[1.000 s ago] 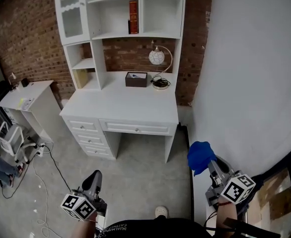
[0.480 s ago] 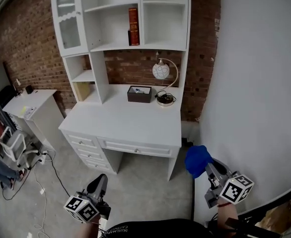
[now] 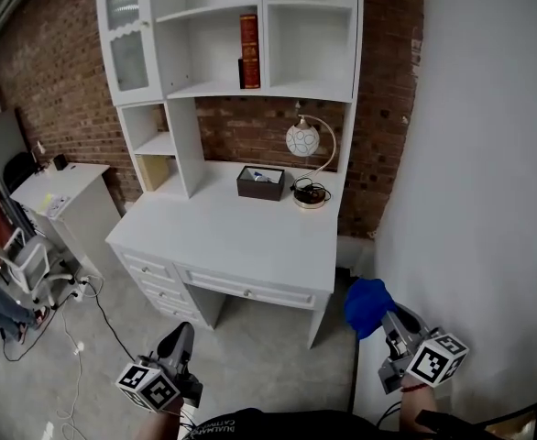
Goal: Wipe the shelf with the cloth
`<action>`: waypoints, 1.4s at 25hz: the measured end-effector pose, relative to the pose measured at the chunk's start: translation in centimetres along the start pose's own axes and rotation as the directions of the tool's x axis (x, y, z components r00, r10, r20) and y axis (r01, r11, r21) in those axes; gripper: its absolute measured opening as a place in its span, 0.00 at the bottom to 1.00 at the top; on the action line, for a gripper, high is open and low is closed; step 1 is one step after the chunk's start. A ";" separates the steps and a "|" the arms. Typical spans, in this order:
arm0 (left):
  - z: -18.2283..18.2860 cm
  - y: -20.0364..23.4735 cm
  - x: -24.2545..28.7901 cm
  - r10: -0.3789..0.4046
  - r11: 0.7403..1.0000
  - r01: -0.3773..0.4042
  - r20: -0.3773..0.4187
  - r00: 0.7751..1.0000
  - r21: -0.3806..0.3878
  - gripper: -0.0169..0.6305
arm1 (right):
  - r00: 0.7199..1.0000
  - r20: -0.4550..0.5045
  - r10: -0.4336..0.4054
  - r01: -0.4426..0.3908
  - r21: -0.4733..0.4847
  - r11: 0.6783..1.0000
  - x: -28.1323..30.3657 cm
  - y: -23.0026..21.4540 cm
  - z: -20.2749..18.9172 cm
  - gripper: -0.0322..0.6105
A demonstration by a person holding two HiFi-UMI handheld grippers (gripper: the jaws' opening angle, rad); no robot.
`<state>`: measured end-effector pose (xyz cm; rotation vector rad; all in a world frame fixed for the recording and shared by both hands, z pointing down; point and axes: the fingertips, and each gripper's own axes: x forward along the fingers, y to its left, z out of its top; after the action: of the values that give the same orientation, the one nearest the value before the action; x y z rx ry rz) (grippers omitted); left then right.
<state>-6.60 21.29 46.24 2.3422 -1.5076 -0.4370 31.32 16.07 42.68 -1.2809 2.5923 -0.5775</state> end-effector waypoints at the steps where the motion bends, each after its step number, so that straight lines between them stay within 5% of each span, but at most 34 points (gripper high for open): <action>1: -0.4 -0.1 0.3 -0.003 1.000 0.003 -0.012 1.000 -0.005 0.02 | 1.000 -0.007 -0.005 0.005 0.013 1.000 0.2 -0.4 -0.3 0.11; 6: -0.8 0.6 2.3 -0.004 1.000 0.005 -0.053 0.999 0.007 0.02 | 1.000 -0.030 -0.006 0.007 0.041 0.999 2.3 -1.6 -1.0 0.11; 10: -0.3 0.4 6.4 -0.063 0.997 0.060 -0.061 0.996 -0.050 0.02 | 0.999 -0.013 -0.032 0.033 0.042 0.999 3.9 -3.0 -0.4 0.11; 17: 0.4 4.7 14.2 -0.177 0.984 0.177 -0.074 0.981 -0.003 0.02 | 0.994 -0.003 -0.110 0.110 0.044 0.993 8.4 -5.0 1.0 0.11; 35: 10.1 17.7 29.9 -0.287 0.958 0.288 -0.071 0.955 0.005 0.02 | 0.978 0.084 -0.192 0.190 0.039 0.981 26.7 -6.0 6.8 0.11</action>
<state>-13.48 -14.05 42.22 2.5703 -1.1451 -0.4091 21.72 -10.26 39.07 -1.5206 2.3974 -0.5771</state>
